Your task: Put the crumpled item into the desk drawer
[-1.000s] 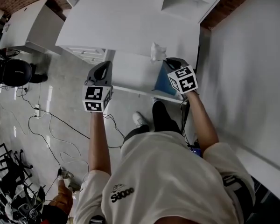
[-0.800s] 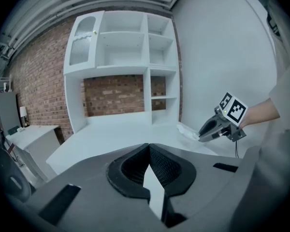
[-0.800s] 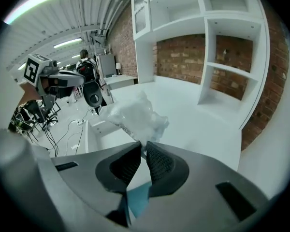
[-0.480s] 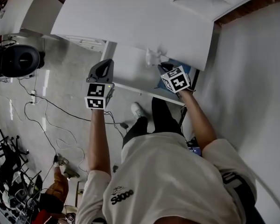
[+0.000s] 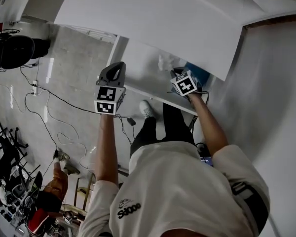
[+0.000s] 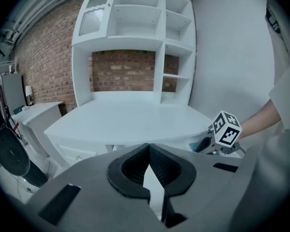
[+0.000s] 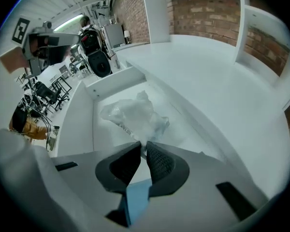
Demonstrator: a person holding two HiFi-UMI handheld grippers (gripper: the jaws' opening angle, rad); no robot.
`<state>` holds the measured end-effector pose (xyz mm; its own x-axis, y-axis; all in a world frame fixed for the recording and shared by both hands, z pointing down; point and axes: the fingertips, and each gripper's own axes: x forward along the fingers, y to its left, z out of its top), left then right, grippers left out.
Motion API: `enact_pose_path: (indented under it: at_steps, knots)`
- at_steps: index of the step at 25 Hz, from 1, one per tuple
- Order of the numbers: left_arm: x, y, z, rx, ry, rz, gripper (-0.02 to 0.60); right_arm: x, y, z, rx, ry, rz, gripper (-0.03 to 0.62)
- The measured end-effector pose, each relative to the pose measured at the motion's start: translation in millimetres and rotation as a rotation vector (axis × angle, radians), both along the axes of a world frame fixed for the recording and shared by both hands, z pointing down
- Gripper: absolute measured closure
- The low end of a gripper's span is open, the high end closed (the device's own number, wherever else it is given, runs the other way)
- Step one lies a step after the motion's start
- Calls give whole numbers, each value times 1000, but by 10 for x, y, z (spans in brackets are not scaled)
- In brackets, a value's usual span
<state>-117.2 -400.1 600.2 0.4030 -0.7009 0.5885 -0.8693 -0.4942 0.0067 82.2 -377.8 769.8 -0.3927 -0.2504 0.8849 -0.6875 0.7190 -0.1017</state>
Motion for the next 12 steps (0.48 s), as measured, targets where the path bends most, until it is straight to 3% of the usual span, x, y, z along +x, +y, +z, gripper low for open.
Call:
enact_pose_path:
  at_steps: [12]
  knots:
    - [-33,70,254,-75,-11,-32,563,106,-44,528,-30,124,-74,562]
